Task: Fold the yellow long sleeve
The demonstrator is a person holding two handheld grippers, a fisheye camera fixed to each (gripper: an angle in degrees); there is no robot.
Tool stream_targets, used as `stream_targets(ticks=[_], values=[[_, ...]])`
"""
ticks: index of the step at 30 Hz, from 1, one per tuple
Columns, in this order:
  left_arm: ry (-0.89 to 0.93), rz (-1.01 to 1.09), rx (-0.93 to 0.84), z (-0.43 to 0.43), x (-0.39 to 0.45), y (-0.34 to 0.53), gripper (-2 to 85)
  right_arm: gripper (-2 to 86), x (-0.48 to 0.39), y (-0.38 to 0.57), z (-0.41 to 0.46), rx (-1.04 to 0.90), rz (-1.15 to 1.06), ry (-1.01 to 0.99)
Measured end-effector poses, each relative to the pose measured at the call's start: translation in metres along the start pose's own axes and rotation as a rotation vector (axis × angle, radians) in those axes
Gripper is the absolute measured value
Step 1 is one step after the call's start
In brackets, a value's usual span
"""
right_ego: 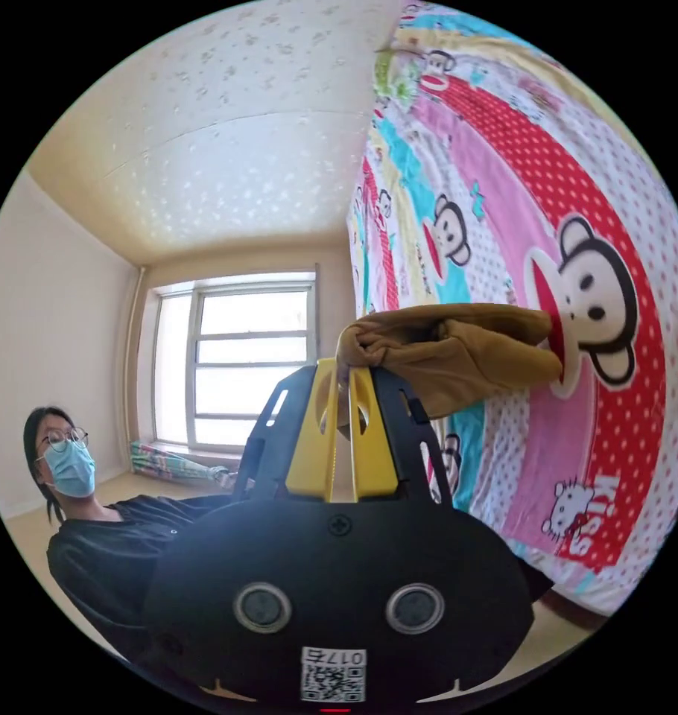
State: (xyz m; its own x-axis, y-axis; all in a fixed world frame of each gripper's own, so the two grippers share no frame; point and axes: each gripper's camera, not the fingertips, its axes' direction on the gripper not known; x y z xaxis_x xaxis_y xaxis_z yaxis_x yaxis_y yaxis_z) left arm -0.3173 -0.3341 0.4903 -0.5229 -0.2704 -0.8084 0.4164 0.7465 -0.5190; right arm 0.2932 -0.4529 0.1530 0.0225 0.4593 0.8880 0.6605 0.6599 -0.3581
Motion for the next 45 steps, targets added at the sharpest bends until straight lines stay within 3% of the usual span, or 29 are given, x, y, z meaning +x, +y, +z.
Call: stream_targets(ticks=[6,10,12,15,17,19,23,27,31,34,37,39,45], values=[[0.015,0.148,0.028,-0.024,0.052,-0.028,5.6,1.9,-0.061,-0.023,-0.002,-0.020,-0.199,-0.011],[-0.023,0.096,0.009,-0.018,0.016,-0.016,6.1,1.7,-0.055,0.007,-0.005,-0.075,-0.248,0.071],[-0.063,0.029,-0.018,-0.005,-0.018,-0.009,6.3,1.6,-0.026,0.029,-0.004,-0.104,-0.198,0.139],[-0.157,-0.128,-0.062,0.028,-0.097,0.004,6.3,1.4,0.062,0.075,-0.006,-0.151,0.044,0.267],[-0.178,-0.244,-0.088,0.048,-0.142,0.012,6.1,1.0,0.131,0.124,-0.019,-0.120,0.286,0.216],[-0.190,-0.319,-0.114,0.067,-0.168,0.018,5.8,0.7,0.156,0.157,-0.034,-0.030,0.392,0.119],[-0.278,-0.199,-0.099,0.071,-0.129,0.009,5.6,0.4,0.163,0.189,-0.056,0.055,0.402,0.042],[-0.413,0.133,-0.120,0.116,-0.018,-0.010,5.4,0.4,0.164,0.189,-0.057,0.016,0.381,0.047],[-0.480,0.502,-0.308,0.238,0.083,0.008,5.3,0.5,0.170,0.185,-0.051,-0.019,0.373,0.047],[-0.556,0.621,-0.505,0.314,0.098,0.040,6.1,0.5,0.177,0.185,-0.052,0.011,0.376,-0.006],[-0.678,0.656,-0.662,0.348,0.068,0.076,7.8,0.5,0.187,0.188,-0.058,0.031,0.384,-0.050],[-0.663,0.600,-0.694,0.344,0.041,0.089,8.0,0.6,0.193,0.189,-0.062,0.021,0.398,-0.023],[-0.552,0.375,-0.505,0.285,0.000,0.080,9.5,1.4,0.205,0.177,-0.055,-0.067,0.387,0.077]])
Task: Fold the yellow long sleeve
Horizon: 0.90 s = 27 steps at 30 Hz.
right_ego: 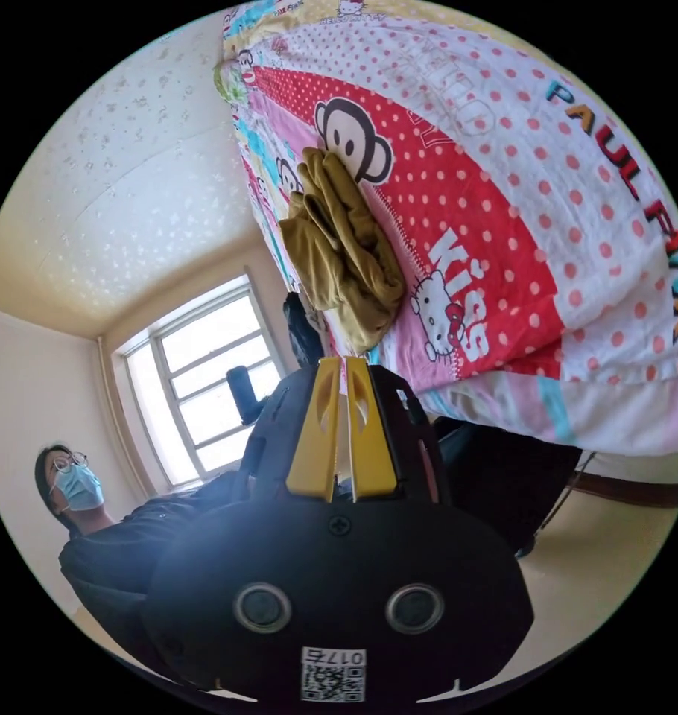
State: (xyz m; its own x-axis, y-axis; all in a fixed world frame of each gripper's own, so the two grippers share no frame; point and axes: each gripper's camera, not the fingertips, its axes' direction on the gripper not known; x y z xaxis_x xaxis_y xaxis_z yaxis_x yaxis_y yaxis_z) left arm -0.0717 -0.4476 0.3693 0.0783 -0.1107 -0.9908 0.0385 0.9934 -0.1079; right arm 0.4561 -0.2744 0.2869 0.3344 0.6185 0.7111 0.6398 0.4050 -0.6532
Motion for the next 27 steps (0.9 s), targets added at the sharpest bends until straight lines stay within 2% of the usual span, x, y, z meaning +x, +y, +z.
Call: stream_targets(ticks=[4,8,9,12,16,18,23,25,27], values=[[0.030,-0.122,0.100,-0.015,-0.022,-0.041,13.6,2.3,-0.014,-0.024,0.017,-0.029,-0.058,0.063],[0.221,-0.276,0.068,0.025,-0.050,-0.092,15.3,2.5,-0.032,-0.045,0.024,0.053,-0.093,0.141],[0.261,-0.323,0.046,0.042,-0.057,-0.107,14.4,2.6,-0.034,-0.047,0.024,0.070,-0.098,0.142],[0.148,-0.450,0.012,0.061,-0.078,-0.122,6.8,2.7,-0.045,-0.059,0.026,0.130,-0.123,0.142],[0.284,-0.387,0.053,0.049,-0.110,-0.112,1.6,3.0,-0.053,-0.082,0.040,0.101,-0.169,0.253],[0.297,-0.352,0.085,0.026,-0.126,-0.101,0.9,3.4,-0.051,-0.091,0.049,0.084,-0.169,0.310],[0.173,-0.393,0.346,-0.094,-0.180,-0.034,0.2,5.1,-0.046,-0.101,0.078,0.085,-0.174,0.314],[0.022,-0.535,0.468,-0.145,-0.221,0.016,0.3,5.8,-0.045,-0.102,0.087,0.090,-0.180,0.342],[-0.065,-0.693,0.496,-0.162,-0.255,0.054,0.6,6.5,-0.044,-0.102,0.096,0.093,-0.190,0.380]])
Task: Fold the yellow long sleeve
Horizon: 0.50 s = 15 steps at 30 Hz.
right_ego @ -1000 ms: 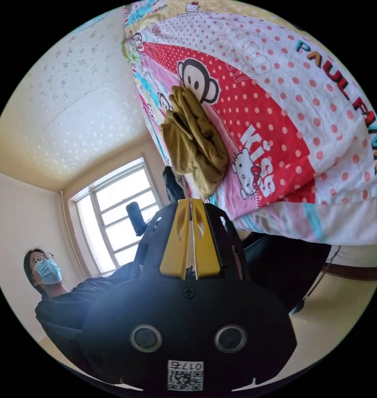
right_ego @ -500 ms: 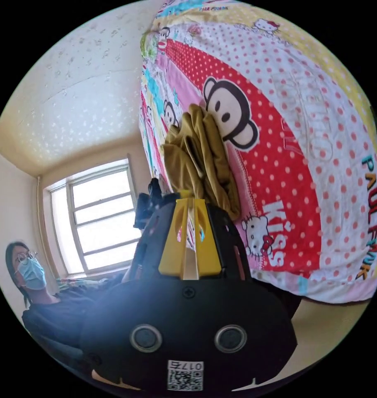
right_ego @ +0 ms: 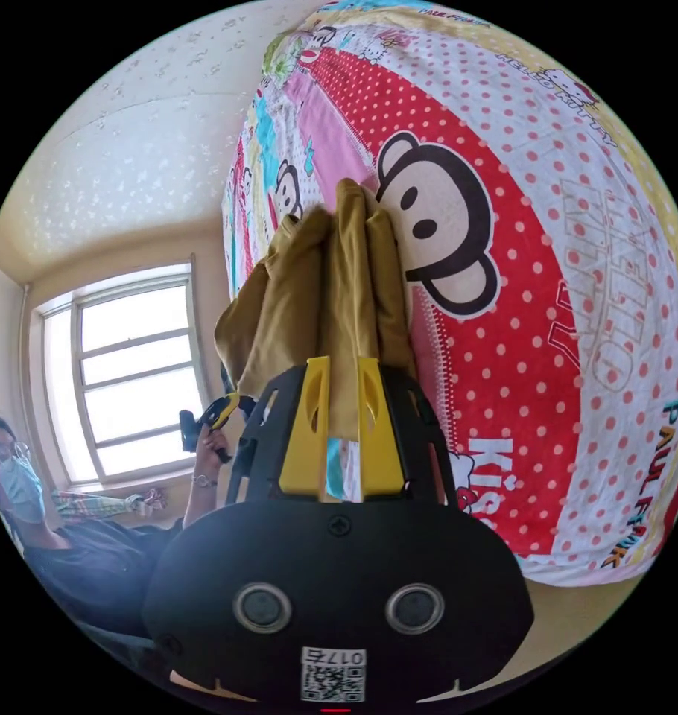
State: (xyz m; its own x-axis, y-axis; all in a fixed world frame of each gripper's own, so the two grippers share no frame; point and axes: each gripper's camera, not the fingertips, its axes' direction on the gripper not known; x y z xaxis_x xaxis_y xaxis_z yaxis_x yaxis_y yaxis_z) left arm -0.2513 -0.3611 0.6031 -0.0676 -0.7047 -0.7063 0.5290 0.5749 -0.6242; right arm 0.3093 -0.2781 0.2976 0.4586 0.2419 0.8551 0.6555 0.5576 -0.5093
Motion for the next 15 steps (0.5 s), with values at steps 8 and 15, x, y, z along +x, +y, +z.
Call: stream_targets(ticks=[8,15], values=[[-0.066,0.165,0.022,0.001,0.012,0.007,9.4,7.8,-0.023,-0.007,0.031,0.041,-0.102,0.180],[0.026,0.633,-0.159,0.111,0.165,-0.050,10.4,11.3,-0.047,-0.075,0.043,0.125,-0.174,0.331]])
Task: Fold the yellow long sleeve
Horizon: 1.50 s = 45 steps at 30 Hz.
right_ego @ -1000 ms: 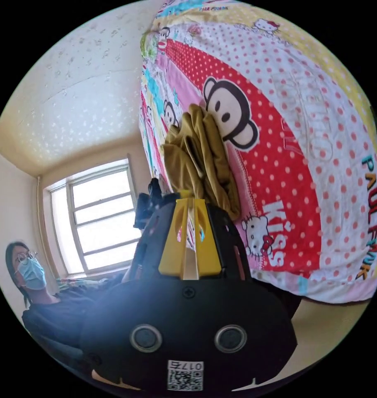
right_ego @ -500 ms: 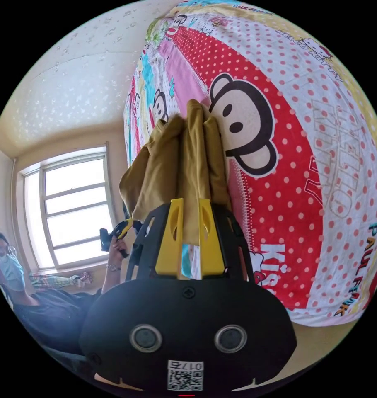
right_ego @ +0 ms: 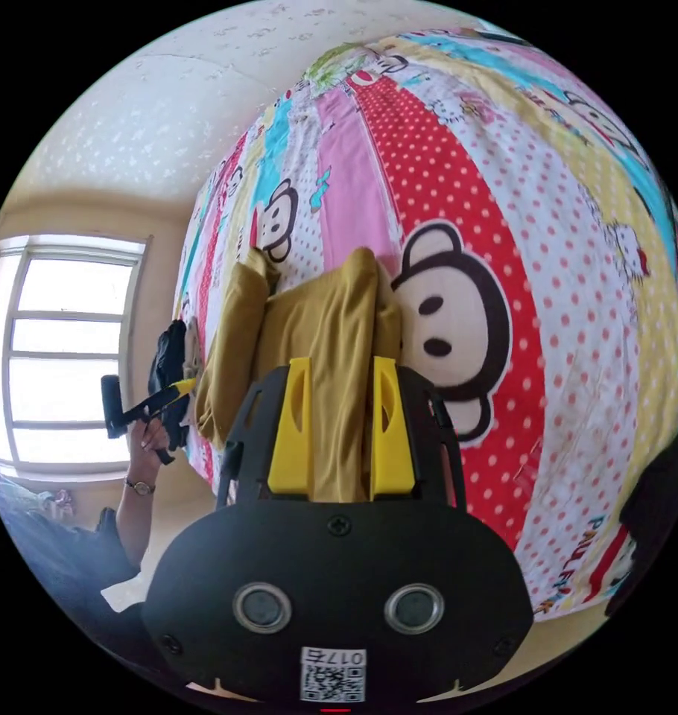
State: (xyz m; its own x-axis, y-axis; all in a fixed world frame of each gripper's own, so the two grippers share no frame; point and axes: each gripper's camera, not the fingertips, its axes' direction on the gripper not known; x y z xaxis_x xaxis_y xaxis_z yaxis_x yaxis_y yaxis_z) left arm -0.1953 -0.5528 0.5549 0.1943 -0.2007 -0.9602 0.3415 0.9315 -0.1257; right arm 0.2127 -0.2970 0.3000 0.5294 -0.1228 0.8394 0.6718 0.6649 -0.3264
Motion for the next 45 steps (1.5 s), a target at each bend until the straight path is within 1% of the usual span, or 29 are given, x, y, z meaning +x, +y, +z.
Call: stream_targets(ticks=[2,5,7,9,11,12,13,14,15,16,17,18,19,20,21,22,23,24,25,26,27,29,30,32,34,37,40,42,45], values=[[0.008,0.077,-0.022,0.019,0.013,-0.027,10.3,11.2,-0.003,-0.026,0.011,0.004,-0.010,0.050],[-0.005,0.156,-0.059,0.045,0.030,-0.055,9.9,9.1,-0.009,-0.046,0.024,-0.017,-0.054,0.051],[-0.001,0.176,-0.120,0.065,0.032,-0.060,7.9,6.7,-0.011,-0.049,0.032,-0.052,-0.062,0.114],[0.062,0.199,-0.096,0.064,0.030,-0.053,4.3,4.6,-0.012,-0.045,0.032,-0.060,-0.089,0.121],[0.136,0.213,-0.062,0.048,0.026,-0.040,3.0,3.5,-0.013,-0.031,0.010,0.000,-0.141,-0.009],[0.224,0.250,-0.039,0.028,0.025,-0.026,2.5,3.3,-0.013,-0.026,0.001,0.017,-0.158,-0.062],[0.338,0.321,-0.009,0.003,0.025,-0.006,2.0,3.0,-0.013,-0.012,-0.019,0.036,-0.215,-0.201],[0.394,0.361,-0.002,-0.011,0.024,0.006,1.8,2.8,-0.012,0.004,-0.038,0.018,-0.285,-0.348],[0.506,0.422,-0.027,-0.035,0.022,0.033,1.6,2.7,-0.012,0.015,-0.046,-0.001,-0.321,-0.416],[0.608,0.470,-0.088,-0.057,0.018,0.064,1.4,2.6,-0.011,0.039,-0.063,-0.055,-0.396,-0.532],[0.644,0.494,-0.133,-0.065,0.016,0.082,1.4,2.4,-0.009,0.068,-0.076,-0.140,-0.457,-0.609],[0.693,0.518,-0.240,-0.077,0.012,0.118,1.5,2.4,-0.007,0.085,-0.081,-0.197,-0.477,-0.636],[0.717,0.501,-0.364,-0.083,0.006,0.158,1.8,2.3,0.000,0.119,-0.086,-0.313,-0.479,-0.664],[0.714,0.477,-0.429,-0.083,0.003,0.178,2.0,2.2,0.011,0.152,-0.086,-0.434,-0.434,-0.662],[0.676,0.411,-0.555,-0.077,-0.006,0.218,2.6,2.1,0.019,0.169,-0.082,-0.495,-0.390,-0.644],[0.573,0.327,-0.648,-0.068,-0.018,0.255,2.9,2.0,0.038,0.199,-0.072,-0.609,-0.268,-0.598],[0.507,0.282,-0.677,-0.063,-0.025,0.273,2.9,1.9,0.058,0.226,-0.059,-0.691,-0.141,-0.567],[0.435,0.195,-0.724,-0.054,-0.040,0.302,2.2,1.8,0.067,0.237,-0.052,-0.733,-0.081,-0.545],[0.388,0.107,-0.815,-0.040,-0.053,0.325,1.1,1.7,0.082,0.252,-0.037,-0.821,0.029,-0.454],[0.350,0.067,-0.849,-0.033,-0.059,0.334,1.4,1.9,0.091,0.257,-0.026,-0.866,0.094,-0.326],[0.274,0.017,-0.868,-0.026,-0.067,0.344,2.1,2.0,0.092,0.253,-0.022,-0.857,0.103,-0.277],[0.194,-0.016,-0.795,-0.023,-0.071,0.338,2.7,2.5,0.082,0.215,-0.013,-0.685,0.078,-0.249],[0.168,-0.026,-0.719,-0.024,-0.070,0.321,3.1,2.6,0.077,0.201,-0.011,-0.626,0.070,-0.257],[0.135,-0.003,-0.579,-0.030,-0.061,0.282,3.9,3.3,0.044,0.144,0.006,-0.409,-0.029,-0.301],[0.062,0.050,-0.382,-0.044,-0.038,0.213,5.8,4.1,0.006,0.100,0.033,-0.347,-0.139,-0.302],[0.000,0.175,-0.221,-0.054,-0.008,0.129,6.8,6.9,-0.071,0.032,0.083,-0.323,-0.306,-0.309],[-0.083,0.181,-0.110,-0.065,0.002,0.066,6.8,8.9,-0.161,-0.019,0.125,-0.306,-0.506,-0.296],[-0.073,0.144,-0.059,-0.076,-0.001,0.042,6.5,10.1,-0.207,-0.041,0.148,-0.323,-0.587,-0.264],[-0.028,0.079,-0.021,-0.094,-0.012,0.022,6.5,10.6,-0.258,-0.058,0.188,-0.334,-0.692,-0.038]])
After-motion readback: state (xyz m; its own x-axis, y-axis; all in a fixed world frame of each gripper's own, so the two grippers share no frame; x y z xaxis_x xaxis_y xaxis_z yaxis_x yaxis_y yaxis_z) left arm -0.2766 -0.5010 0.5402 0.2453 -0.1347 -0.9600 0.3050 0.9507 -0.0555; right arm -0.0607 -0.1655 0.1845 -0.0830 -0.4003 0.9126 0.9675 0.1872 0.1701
